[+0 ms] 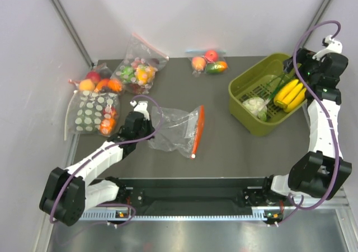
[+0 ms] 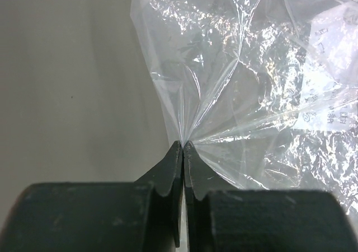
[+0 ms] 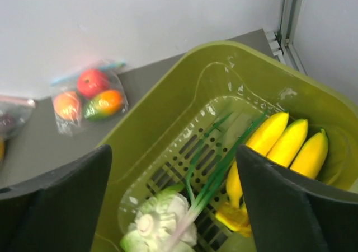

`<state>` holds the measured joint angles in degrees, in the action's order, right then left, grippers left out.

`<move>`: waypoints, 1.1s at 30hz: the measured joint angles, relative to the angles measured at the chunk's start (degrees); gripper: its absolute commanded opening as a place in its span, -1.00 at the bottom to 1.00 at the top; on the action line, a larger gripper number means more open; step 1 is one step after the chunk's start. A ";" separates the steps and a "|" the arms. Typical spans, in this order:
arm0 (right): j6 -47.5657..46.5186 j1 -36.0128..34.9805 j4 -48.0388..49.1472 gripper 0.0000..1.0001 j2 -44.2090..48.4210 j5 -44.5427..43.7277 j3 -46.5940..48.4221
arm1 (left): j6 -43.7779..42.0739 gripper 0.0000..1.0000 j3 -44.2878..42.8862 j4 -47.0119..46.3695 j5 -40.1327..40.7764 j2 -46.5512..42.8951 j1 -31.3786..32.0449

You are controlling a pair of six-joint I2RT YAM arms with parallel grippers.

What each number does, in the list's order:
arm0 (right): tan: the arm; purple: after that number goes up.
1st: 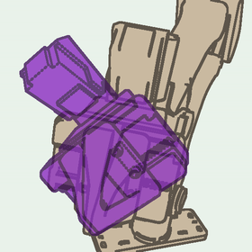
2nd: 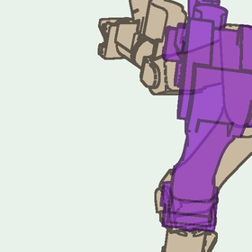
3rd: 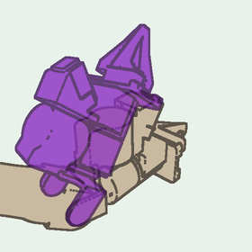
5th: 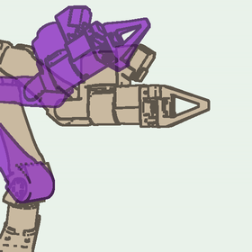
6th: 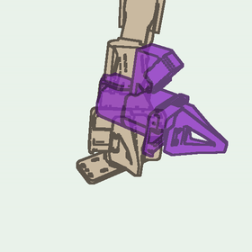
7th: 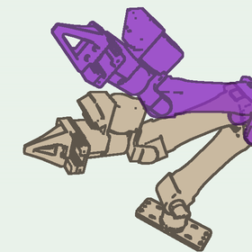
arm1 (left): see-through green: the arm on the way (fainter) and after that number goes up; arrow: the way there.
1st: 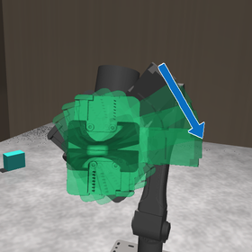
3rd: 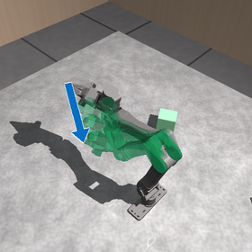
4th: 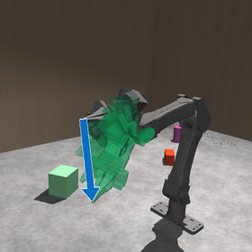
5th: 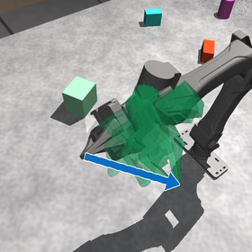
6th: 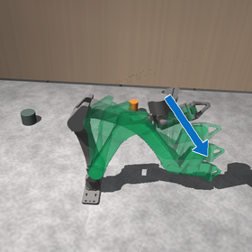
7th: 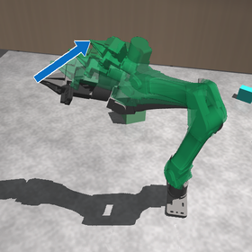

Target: Open the zip-top bag and remove the fake food

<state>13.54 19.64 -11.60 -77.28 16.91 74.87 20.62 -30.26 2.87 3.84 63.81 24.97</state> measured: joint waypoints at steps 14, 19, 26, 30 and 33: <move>0.22 -1.42 -1.05 0.99 17.68 1.22 -11.26 | -0.83 0.35 -1.25 1.07 -0.22 -1.07 -0.17; -0.15 -12.13 -0.39 0.99 27.58 -2.10 -18.71 | -0.87 0.89 -2.54 2.08 -0.35 -1.73 -0.20; 0.20 -26.08 -1.73 0.99 33.07 -7.85 -29.40 | -0.83 0.97 -5.99 6.43 -0.20 -6.32 -0.20; 0.59 -29.44 -3.06 0.99 35.54 -10.25 -32.15 | -0.81 0.98 -9.73 10.62 0.85 -10.84 -0.20; 0.79 -32.74 -4.13 0.99 37.57 -12.04 -33.03 | -0.81 0.98 -13.44 14.12 2.19 -15.02 -0.20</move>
<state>14.33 -13.10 -15.73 -39.70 4.86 41.85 19.81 -43.70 16.99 6.02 48.80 24.77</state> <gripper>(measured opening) 0.995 0.990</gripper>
